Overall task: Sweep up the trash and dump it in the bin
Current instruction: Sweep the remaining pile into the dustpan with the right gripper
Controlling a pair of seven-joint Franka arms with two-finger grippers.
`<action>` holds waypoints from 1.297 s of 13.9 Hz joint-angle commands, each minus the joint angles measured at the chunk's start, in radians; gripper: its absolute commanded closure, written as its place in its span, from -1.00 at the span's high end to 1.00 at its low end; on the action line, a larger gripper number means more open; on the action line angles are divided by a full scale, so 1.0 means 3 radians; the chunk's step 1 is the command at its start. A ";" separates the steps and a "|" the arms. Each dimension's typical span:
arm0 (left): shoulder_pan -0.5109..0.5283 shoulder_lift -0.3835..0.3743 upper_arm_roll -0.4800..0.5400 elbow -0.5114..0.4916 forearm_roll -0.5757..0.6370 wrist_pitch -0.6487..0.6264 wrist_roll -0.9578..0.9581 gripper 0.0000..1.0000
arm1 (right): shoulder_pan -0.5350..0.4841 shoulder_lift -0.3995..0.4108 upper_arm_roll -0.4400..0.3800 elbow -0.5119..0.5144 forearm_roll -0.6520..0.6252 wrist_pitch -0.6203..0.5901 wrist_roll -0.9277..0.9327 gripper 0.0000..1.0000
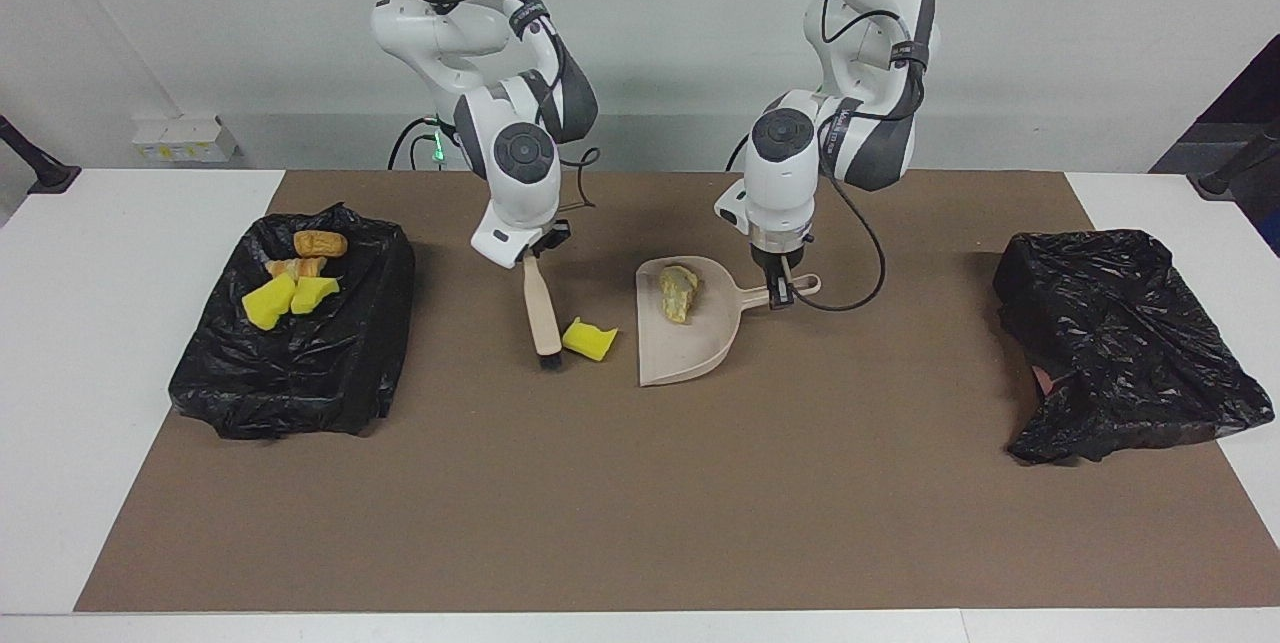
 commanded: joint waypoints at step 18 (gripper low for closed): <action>0.0600 -0.0092 0.0019 0.0085 -0.0537 -0.0047 0.1004 -1.00 | 0.0655 -0.0909 0.0032 -0.0246 0.0988 -0.0154 0.1111 -1.00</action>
